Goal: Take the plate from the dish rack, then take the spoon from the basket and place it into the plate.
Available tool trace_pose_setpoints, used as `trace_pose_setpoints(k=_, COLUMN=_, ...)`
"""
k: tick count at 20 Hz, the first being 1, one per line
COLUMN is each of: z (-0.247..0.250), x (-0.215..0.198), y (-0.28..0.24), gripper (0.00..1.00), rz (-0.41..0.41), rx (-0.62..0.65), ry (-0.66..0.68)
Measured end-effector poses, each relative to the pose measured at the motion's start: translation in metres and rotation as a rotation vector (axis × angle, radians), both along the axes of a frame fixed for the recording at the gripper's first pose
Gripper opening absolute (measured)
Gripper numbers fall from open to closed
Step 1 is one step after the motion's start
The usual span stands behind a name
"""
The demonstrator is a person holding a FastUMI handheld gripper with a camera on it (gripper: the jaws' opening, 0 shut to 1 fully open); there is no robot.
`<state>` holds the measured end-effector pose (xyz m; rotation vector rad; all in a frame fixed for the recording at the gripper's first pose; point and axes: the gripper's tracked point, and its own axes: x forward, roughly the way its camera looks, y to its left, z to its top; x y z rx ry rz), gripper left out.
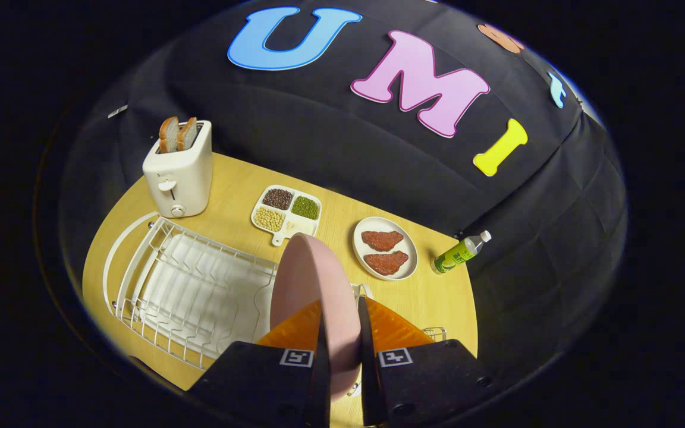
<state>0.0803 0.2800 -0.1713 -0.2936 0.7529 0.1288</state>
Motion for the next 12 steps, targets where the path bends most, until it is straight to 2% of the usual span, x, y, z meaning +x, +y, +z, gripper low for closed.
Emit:
trace_pose_setpoints(k=6, z=0.027, x=-0.011, y=-0.019, gripper=0.25, rz=0.013, rx=0.099, ry=-0.042)
trace_pose_setpoints(k=12, z=0.049, x=-0.03, y=-0.063, gripper=0.25, rz=-0.013, rx=0.199, ry=-0.068)
